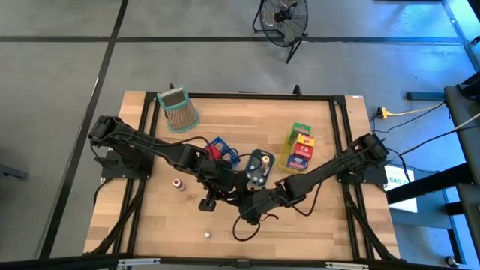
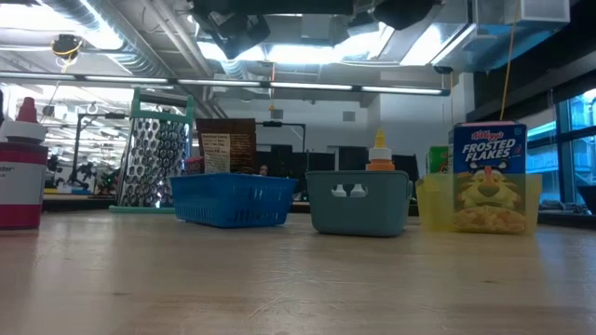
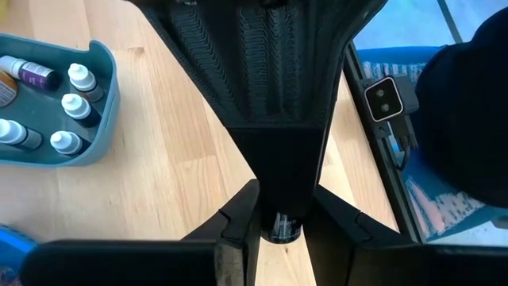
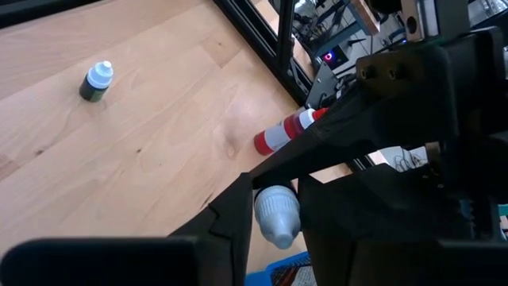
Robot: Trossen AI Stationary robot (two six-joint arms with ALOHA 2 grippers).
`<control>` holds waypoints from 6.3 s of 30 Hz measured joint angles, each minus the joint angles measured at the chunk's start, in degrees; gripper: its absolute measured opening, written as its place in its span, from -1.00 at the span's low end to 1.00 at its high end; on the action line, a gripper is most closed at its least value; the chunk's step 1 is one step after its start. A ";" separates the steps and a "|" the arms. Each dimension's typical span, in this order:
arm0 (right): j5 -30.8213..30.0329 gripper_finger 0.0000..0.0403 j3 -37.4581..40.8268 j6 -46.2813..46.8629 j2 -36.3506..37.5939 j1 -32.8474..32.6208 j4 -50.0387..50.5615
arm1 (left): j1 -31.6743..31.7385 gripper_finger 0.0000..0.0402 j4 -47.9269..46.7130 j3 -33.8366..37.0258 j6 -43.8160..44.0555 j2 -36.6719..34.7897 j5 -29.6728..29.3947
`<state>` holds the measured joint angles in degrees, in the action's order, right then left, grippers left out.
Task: Pick & Place Kitchen Items
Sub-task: Put the black food coloring bottle into the green bin
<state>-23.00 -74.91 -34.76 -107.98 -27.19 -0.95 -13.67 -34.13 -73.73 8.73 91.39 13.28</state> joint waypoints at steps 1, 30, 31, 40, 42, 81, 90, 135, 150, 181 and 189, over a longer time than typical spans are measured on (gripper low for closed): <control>0.00 -0.51 0.00 0.00 0.00 0.04 0.10 | 0.02 -0.63 -0.04 0.00 0.00 0.00 0.06; -0.85 -0.63 0.17 -0.81 0.00 0.08 0.15 | -0.02 -0.56 -0.37 0.00 0.15 0.00 1.19; -0.81 -0.63 0.18 -0.86 0.00 0.08 0.35 | -0.06 -0.54 -0.37 0.00 0.20 -0.01 1.26; -0.83 -0.64 0.44 -1.03 -0.28 -0.03 2.23 | -0.22 -0.39 -0.40 -0.09 1.02 -0.31 -0.76; -0.85 -0.64 0.44 -0.62 -0.26 -0.05 2.76 | -0.15 -0.37 -0.47 -0.11 1.20 -0.45 -0.93; -8.08 -0.64 -12.79 52.39 9.36 5.28 47.15 | -0.04 -0.38 -25.17 -0.02 -1.41 -15.07 -29.26; 8.78 -0.64 -16.24 53.86 9.38 17.38 55.64 | -0.11 -0.38 -29.97 1.74 1.29 -15.06 -28.74; 28.88 -0.64 -16.33 51.08 -5.30 30.94 56.74 | -2.55 -0.39 -28.22 9.55 4.23 -15.02 -28.59; 29.19 -0.64 -16.35 51.23 -6.44 30.99 55.86 | -3.50 -0.40 -27.43 9.55 4.26 -15.02 -28.61; 29.22 -0.64 -16.31 50.47 -11.37 31.03 55.04 | -3.50 -0.42 -27.28 9.53 5.11 -15.02 -28.63; 29.51 -0.63 -16.31 50.36 -11.37 31.03 55.09 | -3.50 -0.42 -27.24 9.53 5.13 -15.02 -28.63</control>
<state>6.50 -91.22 15.60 -119.35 3.84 54.14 -17.17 -61.36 -64.20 13.86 76.38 -15.35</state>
